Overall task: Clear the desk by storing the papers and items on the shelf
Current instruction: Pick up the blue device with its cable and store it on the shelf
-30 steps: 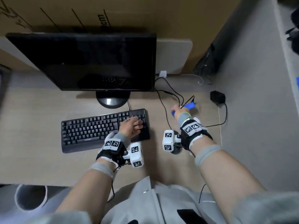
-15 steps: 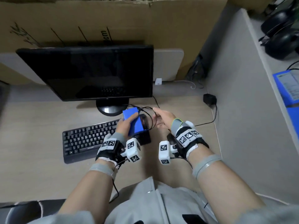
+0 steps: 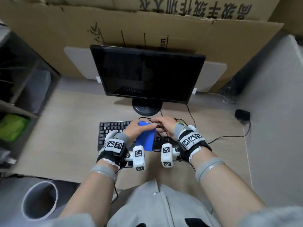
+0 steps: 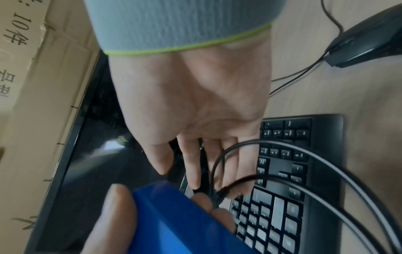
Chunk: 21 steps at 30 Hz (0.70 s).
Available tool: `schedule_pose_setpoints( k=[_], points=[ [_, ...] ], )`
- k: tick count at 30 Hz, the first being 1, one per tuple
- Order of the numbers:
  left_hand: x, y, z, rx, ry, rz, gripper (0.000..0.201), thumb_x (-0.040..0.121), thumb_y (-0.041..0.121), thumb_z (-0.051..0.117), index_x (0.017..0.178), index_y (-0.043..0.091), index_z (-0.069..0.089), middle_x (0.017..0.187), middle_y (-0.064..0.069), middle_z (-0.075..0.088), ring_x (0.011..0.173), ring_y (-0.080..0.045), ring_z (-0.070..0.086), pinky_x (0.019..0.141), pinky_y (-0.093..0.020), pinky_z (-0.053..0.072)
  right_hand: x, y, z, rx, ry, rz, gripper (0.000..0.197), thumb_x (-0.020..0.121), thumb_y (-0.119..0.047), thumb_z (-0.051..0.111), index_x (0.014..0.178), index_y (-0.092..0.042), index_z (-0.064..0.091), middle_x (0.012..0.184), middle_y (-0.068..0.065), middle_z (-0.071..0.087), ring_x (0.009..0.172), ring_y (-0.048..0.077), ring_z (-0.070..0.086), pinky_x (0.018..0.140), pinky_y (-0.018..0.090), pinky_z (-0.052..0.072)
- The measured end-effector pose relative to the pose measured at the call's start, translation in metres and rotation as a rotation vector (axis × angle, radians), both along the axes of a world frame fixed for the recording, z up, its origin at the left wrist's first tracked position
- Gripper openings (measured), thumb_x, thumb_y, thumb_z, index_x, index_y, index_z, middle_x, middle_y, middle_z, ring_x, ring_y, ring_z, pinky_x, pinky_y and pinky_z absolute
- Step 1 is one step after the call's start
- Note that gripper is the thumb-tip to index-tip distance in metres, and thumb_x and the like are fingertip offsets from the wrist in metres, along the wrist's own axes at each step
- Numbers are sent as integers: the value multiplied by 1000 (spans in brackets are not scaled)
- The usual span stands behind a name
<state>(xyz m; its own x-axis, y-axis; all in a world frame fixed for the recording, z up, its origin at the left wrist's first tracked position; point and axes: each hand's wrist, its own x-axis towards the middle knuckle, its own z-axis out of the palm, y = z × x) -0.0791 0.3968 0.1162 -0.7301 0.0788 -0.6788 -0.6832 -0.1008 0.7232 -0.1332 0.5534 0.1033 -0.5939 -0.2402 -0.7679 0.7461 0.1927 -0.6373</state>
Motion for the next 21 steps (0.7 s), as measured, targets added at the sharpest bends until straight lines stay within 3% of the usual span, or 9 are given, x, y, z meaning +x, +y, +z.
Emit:
schedule_pose_setpoints(
  k=[1,3,5,11,13,14,16,18,21],
  points=[
    [2,-5,-1,18,10,45,40,76,29,82,105,4,69,98,-18,75,80,-24,73,63,-28,57,3,-5,-1,-13,18,8,36,84,-31,67,110,-7,71,98,7,70,73,18,64,76,36,57],
    [1,-14,-2,15,-2,179,51,73,39,83,106,4,66,104,-20,73,80,-27,72,68,-35,59,11,-10,-1,-60,23,-6,26,88,-12,64,111,-2,68,90,12,69,66,18,68,65,33,62],
    [-3,-21,-5,-47,-47,294,59,65,47,85,104,8,64,100,-17,74,82,-29,71,74,-44,61,16,-10,-2,-95,-21,-63,37,89,5,60,125,2,54,85,16,66,59,18,64,56,30,60],
    [2,-13,-18,-158,0,393,34,71,34,83,94,23,61,95,-11,67,79,-27,64,76,-45,57,8,7,6,-119,136,-305,76,82,24,53,147,-1,24,88,12,68,73,19,65,63,24,55],
    [8,-5,-24,-196,33,373,18,82,26,77,93,23,63,96,-11,64,79,-26,62,80,-46,56,-1,22,12,-197,138,-452,73,83,20,55,146,-6,27,91,17,69,70,19,66,64,26,57],
    [10,-4,-26,-208,64,350,9,87,21,72,92,24,66,98,-11,64,80,-25,62,83,-46,55,-5,26,15,-235,146,-493,55,85,15,58,133,-6,41,95,19,70,67,18,66,65,29,58],
    [11,2,-29,-268,142,251,18,93,11,63,93,27,72,100,-9,66,88,-22,60,91,-42,52,-14,41,22,-267,197,-517,8,92,0,59,98,-5,58,91,16,69,60,13,62,66,30,57],
    [10,11,-27,-307,182,159,29,96,3,53,99,22,75,104,-4,68,97,-19,58,92,-33,47,-16,46,31,-288,258,-488,14,99,-12,52,97,-5,64,75,5,66,53,8,56,64,27,53],
    [4,31,-18,-297,199,59,37,97,-2,45,99,16,77,105,-3,70,97,-17,58,82,-22,44,-17,40,36,-217,387,-319,23,103,-17,42,104,-7,63,68,-1,53,44,4,40,53,24,36]
  ],
)
